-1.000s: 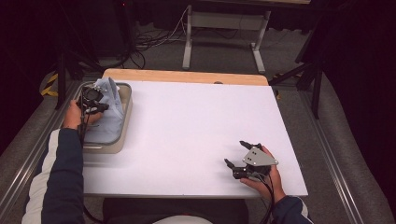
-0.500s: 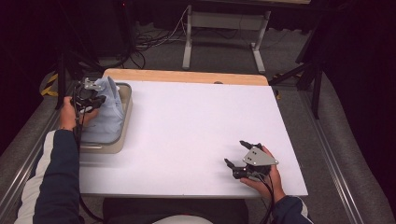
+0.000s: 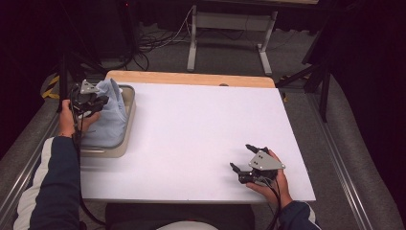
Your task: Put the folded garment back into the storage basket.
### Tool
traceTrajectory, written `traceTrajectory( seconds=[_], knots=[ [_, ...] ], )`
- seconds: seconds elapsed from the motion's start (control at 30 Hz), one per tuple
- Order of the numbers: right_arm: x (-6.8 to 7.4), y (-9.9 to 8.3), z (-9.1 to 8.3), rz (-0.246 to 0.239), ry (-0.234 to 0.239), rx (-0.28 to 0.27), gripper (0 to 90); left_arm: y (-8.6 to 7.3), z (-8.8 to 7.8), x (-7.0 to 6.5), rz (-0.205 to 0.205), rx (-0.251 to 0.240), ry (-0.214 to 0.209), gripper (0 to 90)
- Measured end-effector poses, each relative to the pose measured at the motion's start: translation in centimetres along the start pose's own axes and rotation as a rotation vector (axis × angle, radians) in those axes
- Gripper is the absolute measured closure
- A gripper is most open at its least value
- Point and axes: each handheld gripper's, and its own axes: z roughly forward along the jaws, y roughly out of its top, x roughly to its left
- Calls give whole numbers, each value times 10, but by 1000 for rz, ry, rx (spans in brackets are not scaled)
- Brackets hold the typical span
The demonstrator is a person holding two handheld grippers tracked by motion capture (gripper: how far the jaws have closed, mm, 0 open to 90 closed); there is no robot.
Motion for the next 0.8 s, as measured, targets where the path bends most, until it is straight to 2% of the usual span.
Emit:
traceTrajectory(
  seconds=[0.33, 0.5, 0.57, 0.67, 0.8],
  knots=[
    [0, 0, 0, 1, -2, 0, 175, 3, -13, -8, 15, -77, -1, 754],
    [0, 0, 0, 2, -1, 0, 175, 3, -16, -12, 13, -104, -5, 662],
    [0, 0, 0, 2, -1, 0, 175, 4, -17, -13, 22, -109, -5, 591],
    [0, 0, 0, 2, 0, 0, 175, 4, -19, -16, 28, -128, -18, 562],
    [0, 0, 1, 2, 0, 0, 174, 5, -20, -18, 35, -143, -19, 461]
  ],
)
